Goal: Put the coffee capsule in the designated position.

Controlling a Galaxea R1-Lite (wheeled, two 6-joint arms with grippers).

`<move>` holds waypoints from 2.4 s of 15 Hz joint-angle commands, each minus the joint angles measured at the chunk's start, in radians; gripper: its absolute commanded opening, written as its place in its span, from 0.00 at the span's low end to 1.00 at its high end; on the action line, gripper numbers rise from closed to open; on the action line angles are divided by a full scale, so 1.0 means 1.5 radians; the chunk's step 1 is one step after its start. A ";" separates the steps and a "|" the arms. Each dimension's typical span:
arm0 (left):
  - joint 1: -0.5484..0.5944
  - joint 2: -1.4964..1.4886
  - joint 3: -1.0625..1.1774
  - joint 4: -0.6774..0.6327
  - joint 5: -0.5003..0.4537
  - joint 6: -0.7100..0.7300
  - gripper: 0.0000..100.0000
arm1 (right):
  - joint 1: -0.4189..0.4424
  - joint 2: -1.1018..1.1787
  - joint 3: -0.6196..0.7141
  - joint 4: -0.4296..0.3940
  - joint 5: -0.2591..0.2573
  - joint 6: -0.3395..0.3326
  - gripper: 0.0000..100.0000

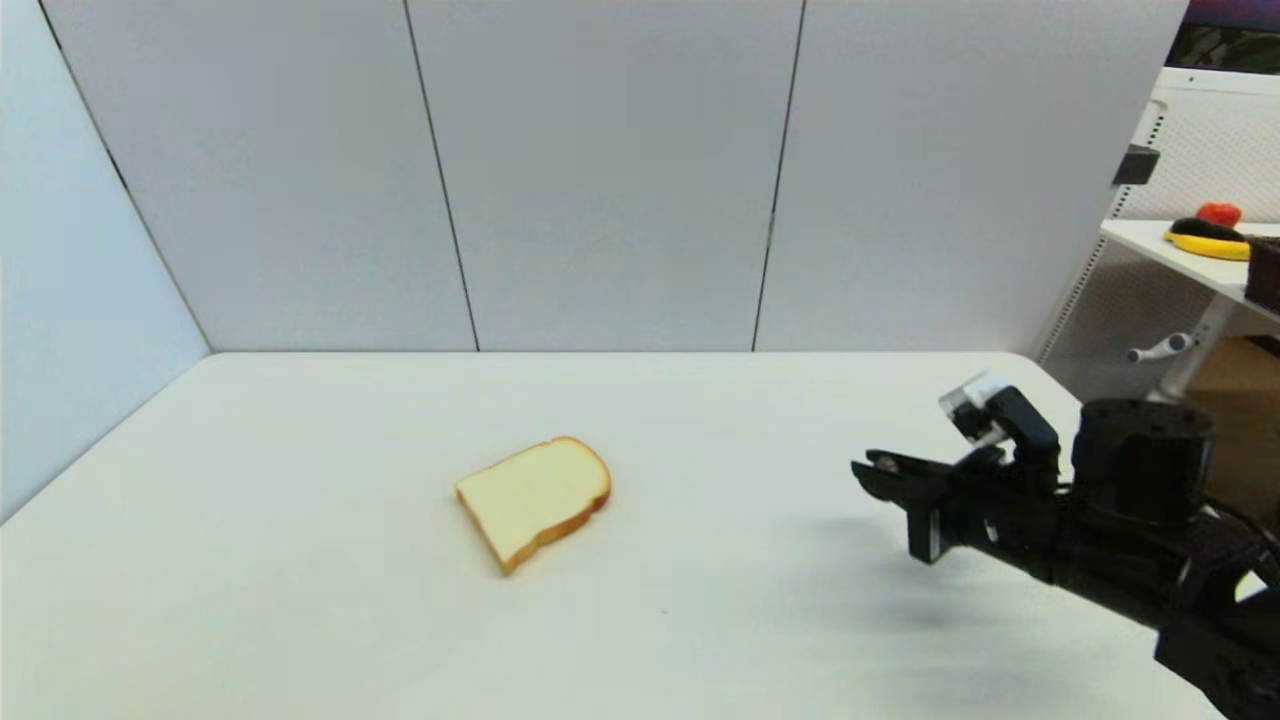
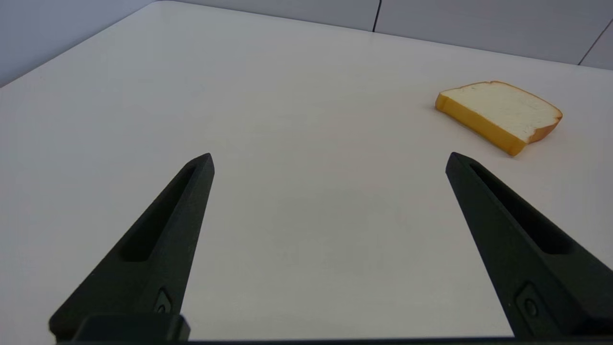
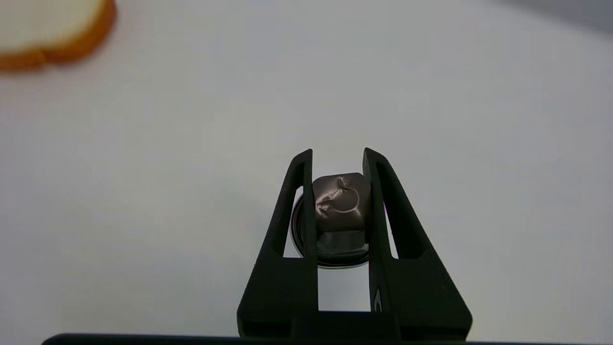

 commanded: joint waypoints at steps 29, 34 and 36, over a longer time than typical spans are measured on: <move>0.000 0.001 0.000 0.000 0.001 -0.001 1.00 | 0.234 0.389 -0.620 0.171 -0.004 0.035 1.00; 0.000 0.002 0.000 0.000 0.000 -0.001 1.00 | 0.217 0.346 -0.619 0.190 -0.004 0.037 1.00; 0.000 0.001 0.000 0.000 0.000 -0.001 1.00 | 0.194 0.273 -0.614 0.247 -0.004 0.038 1.00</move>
